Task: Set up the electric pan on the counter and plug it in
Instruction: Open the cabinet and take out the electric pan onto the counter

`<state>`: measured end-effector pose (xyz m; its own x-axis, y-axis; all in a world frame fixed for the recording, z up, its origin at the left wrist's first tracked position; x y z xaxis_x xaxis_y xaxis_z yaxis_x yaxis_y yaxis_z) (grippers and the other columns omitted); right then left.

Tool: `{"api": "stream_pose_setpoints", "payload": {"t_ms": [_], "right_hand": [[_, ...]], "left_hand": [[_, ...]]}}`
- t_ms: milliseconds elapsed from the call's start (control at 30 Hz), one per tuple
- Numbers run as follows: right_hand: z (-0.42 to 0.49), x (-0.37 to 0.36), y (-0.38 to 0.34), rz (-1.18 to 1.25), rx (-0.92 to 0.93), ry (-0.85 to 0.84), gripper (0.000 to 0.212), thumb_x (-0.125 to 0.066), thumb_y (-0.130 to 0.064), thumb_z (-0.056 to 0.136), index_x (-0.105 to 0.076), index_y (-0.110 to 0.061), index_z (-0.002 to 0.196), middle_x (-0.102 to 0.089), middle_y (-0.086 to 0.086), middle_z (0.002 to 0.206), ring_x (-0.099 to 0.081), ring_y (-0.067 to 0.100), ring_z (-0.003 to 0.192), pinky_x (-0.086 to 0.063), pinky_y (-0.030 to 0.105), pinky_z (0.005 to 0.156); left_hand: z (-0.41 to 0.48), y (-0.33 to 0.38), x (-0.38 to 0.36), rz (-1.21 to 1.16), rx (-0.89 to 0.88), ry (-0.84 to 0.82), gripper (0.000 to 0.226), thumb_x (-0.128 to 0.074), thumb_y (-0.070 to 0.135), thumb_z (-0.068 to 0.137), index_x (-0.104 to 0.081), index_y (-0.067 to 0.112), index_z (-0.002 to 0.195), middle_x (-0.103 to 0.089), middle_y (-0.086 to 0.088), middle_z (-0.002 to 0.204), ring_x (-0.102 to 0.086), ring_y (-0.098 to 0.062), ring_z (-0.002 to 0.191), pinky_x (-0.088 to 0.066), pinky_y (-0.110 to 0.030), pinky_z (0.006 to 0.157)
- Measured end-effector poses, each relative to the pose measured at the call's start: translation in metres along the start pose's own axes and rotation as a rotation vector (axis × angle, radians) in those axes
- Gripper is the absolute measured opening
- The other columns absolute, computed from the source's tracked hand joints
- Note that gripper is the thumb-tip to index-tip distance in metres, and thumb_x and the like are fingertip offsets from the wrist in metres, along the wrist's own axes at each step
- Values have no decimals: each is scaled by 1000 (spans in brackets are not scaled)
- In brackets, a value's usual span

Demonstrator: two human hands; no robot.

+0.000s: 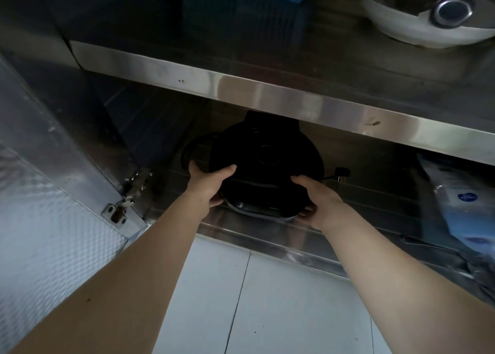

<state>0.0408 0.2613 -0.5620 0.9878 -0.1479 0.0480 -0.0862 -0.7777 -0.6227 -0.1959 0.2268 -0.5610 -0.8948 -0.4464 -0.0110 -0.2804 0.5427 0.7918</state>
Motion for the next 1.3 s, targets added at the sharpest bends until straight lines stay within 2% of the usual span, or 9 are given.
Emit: {"api": "stream_pose_setpoints", "payload": {"t_ms": [67, 200, 367, 600, 867, 967, 1033, 1100, 1300], "right_hand": [[-6, -4, 3, -1, -18, -87, 52, -79, -25, 74, -53, -13, 116, -58, 13, 107, -59, 33, 108, -48, 52, 98], [-12, -6, 3, 34, -5, -158, 21, -72, -9, 80, -55, -10, 93, -58, 14, 95, -61, 31, 94, -50, 53, 96], [-16, 1, 12, 75, -31, -170, 23, -73, -2, 77, -58, -8, 93, -60, 15, 99, -61, 33, 104, -48, 54, 98], [-33, 11, 14, 88, -24, -210, 36, -73, 1, 75, -61, -7, 108, -64, 13, 98, -64, 31, 97, -50, 53, 95], [-89, 29, 39, 7, -82, -206, 30, -70, 6, 75, -64, -8, 101, -68, 9, 94, -66, 25, 85, -55, 39, 70], [-127, 40, 46, -34, -135, -197, 21, -69, 6, 76, -64, -9, 90, -67, 6, 86, -64, 23, 79, -52, 36, 62], [-156, 49, 51, -57, -172, -194, 19, -67, 7, 76, -64, -9, 84, -67, 6, 81, -64, 23, 77, -55, 39, 68], [-181, 58, 57, -72, -193, -190, 21, -67, 8, 76, -65, -9, 87, -68, 6, 77, -64, 24, 75, -56, 40, 74], [-258, 82, 61, -123, -262, -220, 21, -66, 11, 76, -64, -8, 84, -70, 0, 52, -64, 22, 71, -51, 32, 64]], "left_hand": [[-3, 0, -5, 24, 27, -64, 80, -79, 31, 74, -35, 30, 141, -54, -6, 133, -57, -29, 114, -53, -49, 90], [-4, 2, -7, 29, 31, -81, 64, -75, 13, 78, -46, 22, 135, -60, -8, 125, -59, -29, 112, -51, -47, 92], [-4, -6, -4, 23, 78, -83, 64, -84, 10, 66, -57, 15, 123, -65, -9, 119, -60, -25, 111, -54, -41, 86], [-25, -14, 4, -38, 154, -61, 75, -82, 47, 64, -53, 15, 126, -60, -8, 117, -60, -25, 104, -54, -44, 90], [-90, -27, 26, -48, 219, -13, 90, -88, 53, 46, -58, 19, 124, -66, -2, 115, -62, -18, 103, -57, -37, 79], [-131, -34, 37, -82, 272, 2, 91, -89, 49, 46, -58, 17, 124, -67, -3, 115, -62, -19, 105, -55, -41, 87], [-164, -35, 43, -85, 316, 5, 80, -88, 43, 55, -58, 13, 122, -67, -5, 112, -62, -19, 104, -54, -40, 88], [-192, -37, 48, -94, 355, 8, 70, -86, 38, 61, -60, 11, 119, -68, -5, 108, -63, -18, 100, -54, -38, 86], [-277, -27, 61, -145, 425, 74, 59, -86, 29, 64, -63, 9, 114, -71, -7, 102, -65, -17, 92, -54, -33, 69]]}}
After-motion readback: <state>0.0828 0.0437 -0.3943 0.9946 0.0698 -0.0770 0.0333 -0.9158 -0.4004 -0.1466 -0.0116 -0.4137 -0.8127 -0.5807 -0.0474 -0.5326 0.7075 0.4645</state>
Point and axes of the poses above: each hand's wrist, its own z-axis towards the middle knuckle, its own x-axis out of the back of the hand, y = z × x, the point moved 6 cm from there along z, towards the middle knuckle
